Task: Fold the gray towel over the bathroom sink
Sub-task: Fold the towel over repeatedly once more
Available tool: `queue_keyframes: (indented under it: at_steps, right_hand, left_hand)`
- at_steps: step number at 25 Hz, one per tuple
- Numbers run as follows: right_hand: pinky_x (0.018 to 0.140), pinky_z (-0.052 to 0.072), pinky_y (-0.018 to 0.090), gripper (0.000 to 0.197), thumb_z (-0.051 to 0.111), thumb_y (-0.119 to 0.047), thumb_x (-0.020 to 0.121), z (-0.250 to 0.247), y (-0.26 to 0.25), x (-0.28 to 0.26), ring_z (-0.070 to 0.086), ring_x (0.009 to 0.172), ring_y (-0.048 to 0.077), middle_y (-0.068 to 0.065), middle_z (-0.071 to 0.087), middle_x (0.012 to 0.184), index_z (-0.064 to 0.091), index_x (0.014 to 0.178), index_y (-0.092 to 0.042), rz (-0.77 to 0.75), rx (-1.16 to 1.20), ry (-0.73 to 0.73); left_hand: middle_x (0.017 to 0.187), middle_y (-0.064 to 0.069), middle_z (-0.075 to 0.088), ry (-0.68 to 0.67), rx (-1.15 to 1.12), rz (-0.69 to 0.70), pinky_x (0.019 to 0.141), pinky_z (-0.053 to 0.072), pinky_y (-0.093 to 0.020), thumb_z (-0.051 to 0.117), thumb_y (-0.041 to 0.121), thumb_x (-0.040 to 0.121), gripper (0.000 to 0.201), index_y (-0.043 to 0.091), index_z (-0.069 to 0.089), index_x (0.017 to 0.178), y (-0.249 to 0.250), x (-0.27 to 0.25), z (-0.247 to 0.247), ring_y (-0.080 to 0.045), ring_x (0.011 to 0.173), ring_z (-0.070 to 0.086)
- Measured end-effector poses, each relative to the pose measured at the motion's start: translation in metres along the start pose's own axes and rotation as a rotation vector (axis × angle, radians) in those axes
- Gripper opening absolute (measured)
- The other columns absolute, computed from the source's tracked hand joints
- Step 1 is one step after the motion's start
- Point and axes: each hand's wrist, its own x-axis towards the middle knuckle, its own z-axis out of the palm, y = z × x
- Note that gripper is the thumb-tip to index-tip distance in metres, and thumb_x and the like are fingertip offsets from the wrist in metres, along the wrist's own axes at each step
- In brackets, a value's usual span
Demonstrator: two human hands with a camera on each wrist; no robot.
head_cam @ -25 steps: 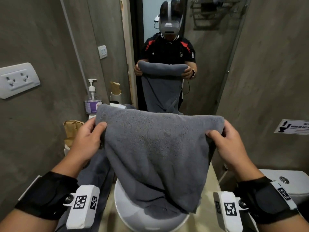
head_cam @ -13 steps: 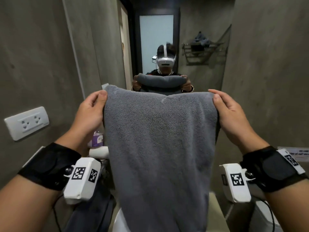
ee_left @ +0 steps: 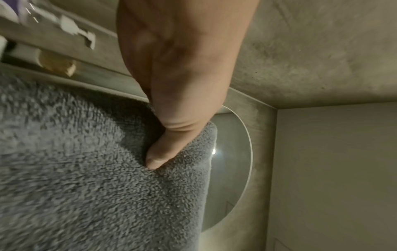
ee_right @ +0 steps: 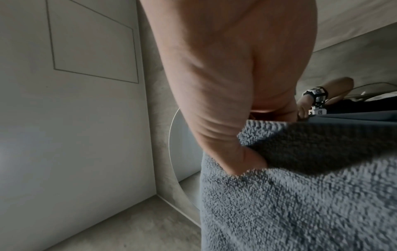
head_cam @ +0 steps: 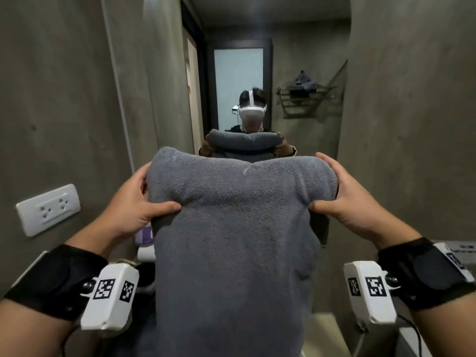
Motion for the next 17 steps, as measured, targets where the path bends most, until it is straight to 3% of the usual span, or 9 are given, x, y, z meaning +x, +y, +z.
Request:
queue_keyframes:
  at_steps: [4,6,8,12,15,16,17]
  right_hand:
    - [0.102,0.047,0.025,0.093,0.072,0.015,0.069,0.024,0.037,-0.046,0.061,0.121,0.007,-0.006,0.063,0.133,0.045,0.146,-0.031,0.074,-0.009,0.025]
    - [0.104,0.047,0.026,0.084,0.066,0.021,0.072,0.038,0.055,-0.067,0.061,0.121,0.009,-0.001,0.065,0.132,0.049,0.143,-0.021,0.112,0.05,0.053]
    - [0.101,0.05,0.025,0.072,0.06,0.025,0.076,0.051,0.068,-0.082,0.064,0.117,0.011,0.003,0.069,0.127,0.055,0.136,-0.015,0.141,0.159,0.095]
    - [0.08,0.055,0.018,0.045,0.064,0.015,0.081,0.064,0.084,-0.099,0.07,0.094,0.007,-0.005,0.078,0.102,0.071,0.105,-0.022,0.204,0.17,0.18]
    - [0.084,0.056,0.036,0.025,0.071,-0.002,0.081,0.064,0.095,-0.104,0.067,0.096,0.018,0.006,0.072,0.103,0.073,0.093,-0.024,0.268,0.033,0.244]
    - [0.085,0.055,0.039,0.022,0.072,-0.005,0.081,0.064,0.099,-0.104,0.065,0.099,0.02,0.007,0.067,0.108,0.072,0.092,-0.024,0.281,0.002,0.259]
    - [0.083,0.054,0.034,0.02,0.071,-0.006,0.083,0.063,0.102,-0.104,0.064,0.098,0.016,0.005,0.067,0.107,0.071,0.092,-0.024,0.285,0.003,0.265]
  left_hand:
    - [0.113,0.016,0.071,0.107,-0.016,-0.064,0.087,0.047,-0.008,0.083,-0.013,0.068,0.075,0.023,0.055,0.128,-0.049,-0.054,0.019,0.01,0.107,0.062]
    - [0.105,0.025,0.072,0.158,-0.031,-0.107,0.081,0.049,-0.008,0.077,-0.012,0.076,0.062,0.03,0.058,0.117,-0.072,-0.078,0.031,0.011,0.1,0.065]
    - [0.103,0.025,0.073,0.203,-0.069,-0.159,0.075,0.053,-0.011,0.076,-0.003,0.081,0.053,0.035,0.058,0.113,-0.092,-0.097,0.041,0.005,0.097,0.068]
    - [0.111,0.005,0.074,0.256,-0.203,-0.291,0.077,0.057,-0.021,0.077,0.019,0.081,0.045,0.029,0.058,0.121,-0.122,-0.121,0.055,-0.007,0.101,0.071]
    - [0.11,0.012,0.074,0.295,-0.201,-0.327,0.077,0.055,-0.02,0.077,0.041,0.075,0.041,0.035,0.062,0.112,-0.125,-0.123,0.059,-0.004,0.101,0.07]
    - [0.109,0.014,0.074,0.307,-0.191,-0.319,0.075,0.055,-0.017,0.077,0.046,0.073,0.042,0.036,0.062,0.111,-0.124,-0.122,0.06,-0.002,0.1,0.07]
    - [0.107,0.016,0.074,0.32,-0.184,-0.307,0.071,0.055,-0.015,0.076,0.051,0.072,0.044,0.035,0.062,0.111,-0.121,-0.121,0.062,-0.001,0.098,0.07]
